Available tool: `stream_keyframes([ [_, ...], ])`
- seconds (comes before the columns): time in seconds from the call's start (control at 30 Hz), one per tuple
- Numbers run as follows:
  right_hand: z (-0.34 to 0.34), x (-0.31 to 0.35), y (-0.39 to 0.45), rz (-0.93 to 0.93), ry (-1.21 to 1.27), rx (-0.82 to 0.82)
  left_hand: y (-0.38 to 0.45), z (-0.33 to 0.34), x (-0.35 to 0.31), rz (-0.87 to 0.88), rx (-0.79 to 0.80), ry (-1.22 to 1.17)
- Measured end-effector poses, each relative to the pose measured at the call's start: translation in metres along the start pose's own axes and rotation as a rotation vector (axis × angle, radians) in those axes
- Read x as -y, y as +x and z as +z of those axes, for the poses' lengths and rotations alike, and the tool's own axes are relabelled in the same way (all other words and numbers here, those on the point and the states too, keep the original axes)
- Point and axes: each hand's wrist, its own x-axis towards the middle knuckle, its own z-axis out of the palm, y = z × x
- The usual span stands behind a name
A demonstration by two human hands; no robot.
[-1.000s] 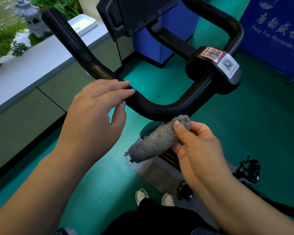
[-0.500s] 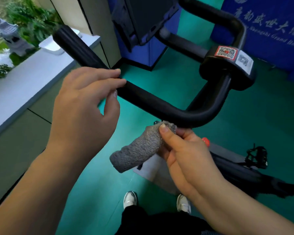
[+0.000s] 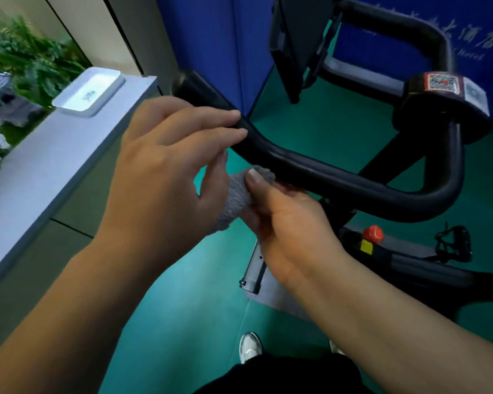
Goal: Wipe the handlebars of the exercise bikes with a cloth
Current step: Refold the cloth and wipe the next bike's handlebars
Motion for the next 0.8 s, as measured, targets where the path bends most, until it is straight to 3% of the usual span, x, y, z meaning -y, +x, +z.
stream_keyframes([
  [0.27, -0.006, 0.003, 0.000, 0.022, -0.018, 0.058, 0.003, 0.000, 0.011, 0.042, -0.005, -0.029],
  [0.5, -0.059, 0.033, -0.037, -0.084, -0.171, -0.242, 0.000, 0.010, 0.008, 0.013, -0.091, -0.060],
  [0.6, -0.049, 0.041, -0.060, -0.285, -0.491, -0.200, 0.001, 0.012, 0.006, 0.001, -0.121, -0.066],
  [0.73, -0.021, 0.072, -0.073, -0.776, -0.847, -0.044, 0.003, 0.013, 0.005, 0.001, -0.124, -0.068],
  [0.8, -0.028, 0.092, -0.064, -1.018, -1.226, -0.088, 0.004, 0.013, 0.005, -0.003, -0.120, -0.071],
])
